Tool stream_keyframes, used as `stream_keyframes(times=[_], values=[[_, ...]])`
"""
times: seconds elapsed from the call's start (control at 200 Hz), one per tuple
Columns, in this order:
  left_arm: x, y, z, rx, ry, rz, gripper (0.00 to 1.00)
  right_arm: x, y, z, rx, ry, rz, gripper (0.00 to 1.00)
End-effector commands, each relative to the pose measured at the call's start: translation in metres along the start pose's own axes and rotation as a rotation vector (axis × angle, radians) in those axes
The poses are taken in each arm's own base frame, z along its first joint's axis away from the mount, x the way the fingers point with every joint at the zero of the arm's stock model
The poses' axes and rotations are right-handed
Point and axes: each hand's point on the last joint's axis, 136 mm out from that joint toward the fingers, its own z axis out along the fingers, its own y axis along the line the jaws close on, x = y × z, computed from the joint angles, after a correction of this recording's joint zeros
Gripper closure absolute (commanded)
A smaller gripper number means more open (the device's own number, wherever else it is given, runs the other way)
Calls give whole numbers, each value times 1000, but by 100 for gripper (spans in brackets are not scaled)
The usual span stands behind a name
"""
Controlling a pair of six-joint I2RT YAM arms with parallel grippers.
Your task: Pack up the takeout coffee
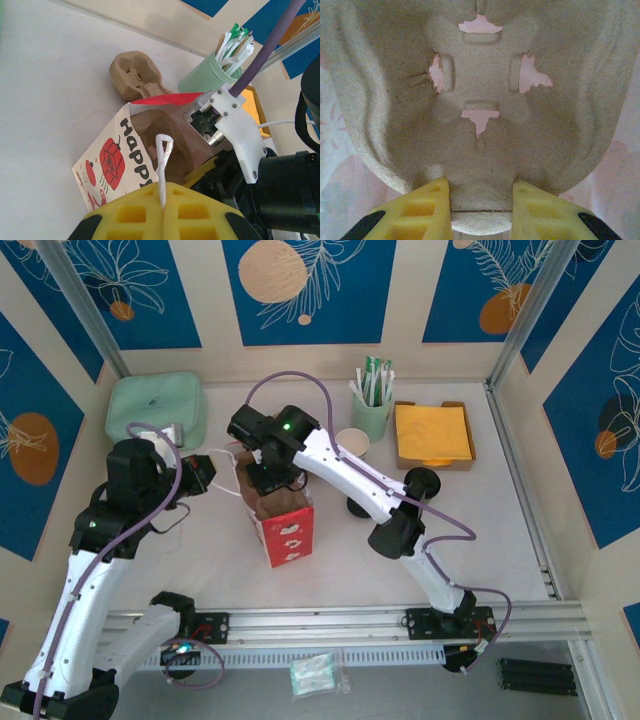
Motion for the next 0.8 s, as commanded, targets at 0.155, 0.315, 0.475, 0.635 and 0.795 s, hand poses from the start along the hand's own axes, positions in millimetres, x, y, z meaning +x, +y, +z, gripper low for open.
stream_keyframes(times=[0.155, 0.315, 0.475, 0.635, 0.795], values=[[-2, -3, -2, 29, -26, -14, 100, 7, -7, 18, 55, 46, 52, 73], [2, -2, 0, 36, -20, -22, 100, 7, -9, 22, 93, 34, 52, 73], [2, -3, 0, 41, -21, -23, 100, 3, -11, 14, 113, 1, 47, 72], [3, -2, -1, 42, -21, -22, 100, -5, -12, -3, 118, -58, 31, 73], [3, -3, -1, 43, -19, -22, 100, -11, -10, -16, 115, -107, 5, 73]])
